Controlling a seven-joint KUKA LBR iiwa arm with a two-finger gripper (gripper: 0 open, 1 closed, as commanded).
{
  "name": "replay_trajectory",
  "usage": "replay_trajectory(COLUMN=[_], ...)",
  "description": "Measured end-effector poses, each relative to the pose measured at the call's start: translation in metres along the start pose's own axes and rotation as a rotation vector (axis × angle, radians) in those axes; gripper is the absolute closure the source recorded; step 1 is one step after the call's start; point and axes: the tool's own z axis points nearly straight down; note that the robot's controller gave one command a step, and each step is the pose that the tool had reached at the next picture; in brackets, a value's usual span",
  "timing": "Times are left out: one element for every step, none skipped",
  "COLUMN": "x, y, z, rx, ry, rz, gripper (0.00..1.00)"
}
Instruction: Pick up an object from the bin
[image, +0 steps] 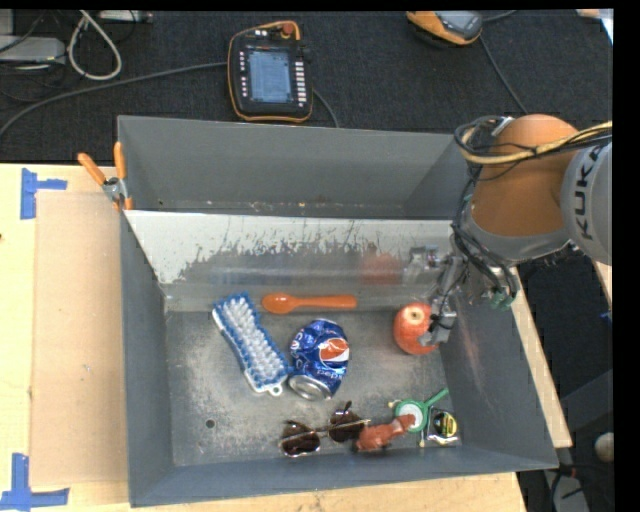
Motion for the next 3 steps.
replay_trajectory(x=[-0.002, 0.0, 0.006], y=[0.001, -0.05, -0.04], z=[-0.005, 0.1, 0.04], rx=[0.001, -0.001, 0.003], ry=[-0.007, -0.001, -0.022], rz=[-0.003, -0.037, -0.145], gripper=[0.0, 0.0, 0.0])
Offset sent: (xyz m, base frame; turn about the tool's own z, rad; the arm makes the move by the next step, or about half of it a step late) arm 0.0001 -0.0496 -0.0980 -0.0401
